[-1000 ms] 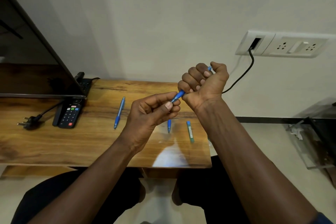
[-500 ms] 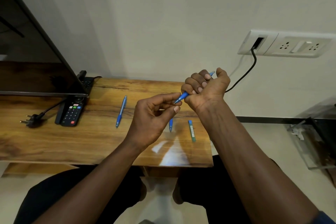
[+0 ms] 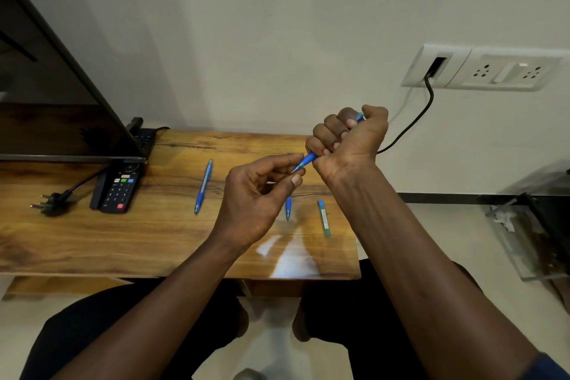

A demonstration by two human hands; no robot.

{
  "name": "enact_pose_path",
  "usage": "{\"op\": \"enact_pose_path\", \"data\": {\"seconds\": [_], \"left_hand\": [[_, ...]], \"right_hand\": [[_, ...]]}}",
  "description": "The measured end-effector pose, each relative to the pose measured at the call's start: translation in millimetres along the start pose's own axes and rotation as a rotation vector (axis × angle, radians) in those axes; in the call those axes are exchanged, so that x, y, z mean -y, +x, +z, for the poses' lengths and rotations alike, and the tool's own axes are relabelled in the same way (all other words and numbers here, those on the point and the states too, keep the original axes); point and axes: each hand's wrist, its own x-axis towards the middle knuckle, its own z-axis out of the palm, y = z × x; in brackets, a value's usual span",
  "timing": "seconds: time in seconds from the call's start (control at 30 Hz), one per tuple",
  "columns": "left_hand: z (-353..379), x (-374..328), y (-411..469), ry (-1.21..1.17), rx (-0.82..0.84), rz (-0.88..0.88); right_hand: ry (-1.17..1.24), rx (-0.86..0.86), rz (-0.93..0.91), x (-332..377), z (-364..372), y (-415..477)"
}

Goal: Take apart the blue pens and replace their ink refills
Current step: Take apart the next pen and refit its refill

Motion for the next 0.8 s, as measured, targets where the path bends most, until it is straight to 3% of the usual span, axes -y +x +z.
{"op": "enact_pose_path", "data": {"seconds": [0.4, 0.8], "left_hand": [[1.3, 2.6, 0.5, -0.064, -0.028, 0.009], [5.5, 2.6, -2.2, -0.003, -0.067, 0.041]], "right_hand": [[-0.034, 0.271, -0.029, -2.2, 3.2, -5.2], [-0.083, 0.256, -0.036, -3.1, 2.8, -6.7]]}}
